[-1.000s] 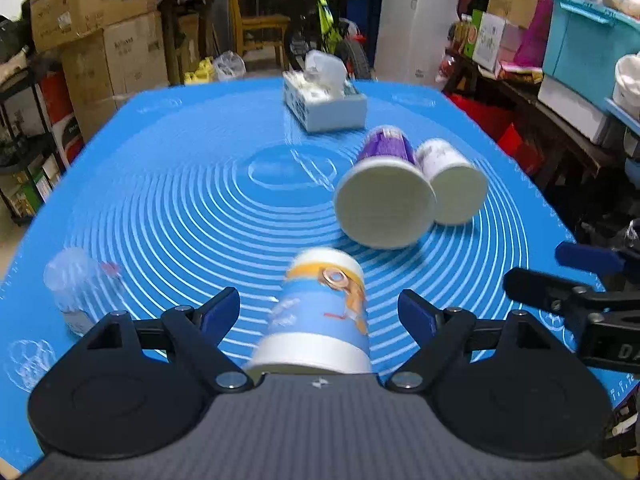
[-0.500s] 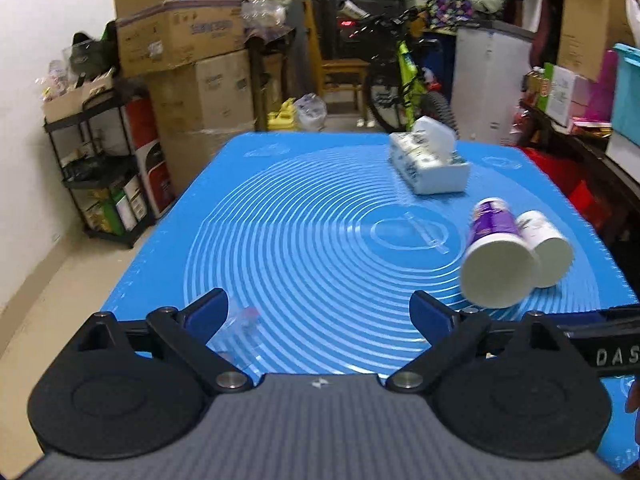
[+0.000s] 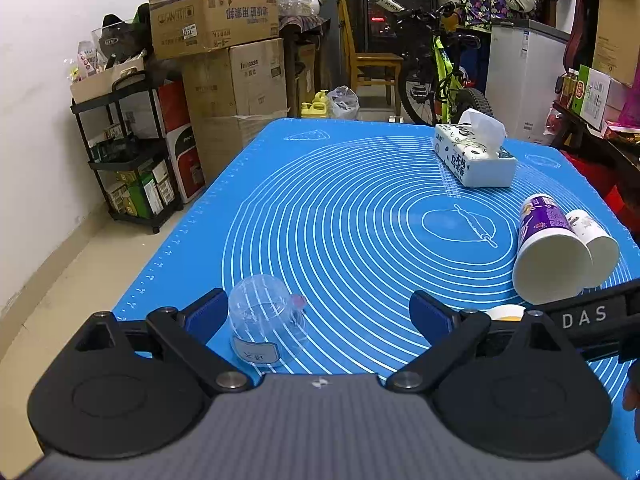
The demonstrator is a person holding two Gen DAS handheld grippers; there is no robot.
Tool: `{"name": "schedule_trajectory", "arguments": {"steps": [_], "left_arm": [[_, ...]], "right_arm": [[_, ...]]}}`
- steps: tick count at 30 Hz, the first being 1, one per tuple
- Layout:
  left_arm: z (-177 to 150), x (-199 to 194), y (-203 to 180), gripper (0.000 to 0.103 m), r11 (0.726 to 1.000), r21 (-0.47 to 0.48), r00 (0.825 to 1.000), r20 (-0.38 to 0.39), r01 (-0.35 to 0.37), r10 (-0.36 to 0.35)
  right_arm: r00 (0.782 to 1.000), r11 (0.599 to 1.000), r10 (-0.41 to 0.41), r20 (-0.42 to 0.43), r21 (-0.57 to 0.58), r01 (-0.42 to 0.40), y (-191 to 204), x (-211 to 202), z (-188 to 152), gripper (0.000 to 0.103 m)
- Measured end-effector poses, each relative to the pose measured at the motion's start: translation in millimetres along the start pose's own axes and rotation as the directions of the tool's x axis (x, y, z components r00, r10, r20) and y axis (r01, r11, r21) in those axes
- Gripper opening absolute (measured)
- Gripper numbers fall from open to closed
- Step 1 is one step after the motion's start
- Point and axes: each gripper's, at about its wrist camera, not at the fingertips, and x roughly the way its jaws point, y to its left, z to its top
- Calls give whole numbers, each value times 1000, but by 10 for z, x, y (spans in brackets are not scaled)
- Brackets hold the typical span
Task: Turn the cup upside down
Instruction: 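Rotate the left tool to turn the cup opening upward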
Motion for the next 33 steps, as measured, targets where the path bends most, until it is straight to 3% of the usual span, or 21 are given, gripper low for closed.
{"name": "schedule_trajectory", "arguments": {"steps": [5,11,14,18,21,23,27,33], "left_arm": [[-16,11,-6,96,1000,2,1000,-6,12,-12],[-18,-22,34,96,999,-38,1000,-5,24,-24],[-35,-47,44,96,999,-48,1000,3,18,-18],[-61,-46,37,96,999,-49,1000,11,-1,2],[-82,-48,53,96,998,-62,1000,7,8,-7],[-98,-56,51,96,998,-67,1000,5,17,-17],[-142,-84,29,96,997,-64,1000,8,31,-31],[-212,-99,10,96,996,-74,999,-9,52,-53]], "right_arm": [[999,999,34,30,-21,-33,1,-60,-48,67],[978,983,5,210,-182,35,126,-286,-167,65],[942,945,-19,334,-303,126,223,-327,-258,65],[854,807,-43,518,-485,335,367,-256,-523,65],[815,750,-1,580,-538,384,390,-257,-710,65],[800,728,11,600,-554,405,409,-273,-790,65],[790,707,24,612,-569,420,401,-338,-919,65],[816,733,26,577,-566,377,339,-376,-997,63]]}}
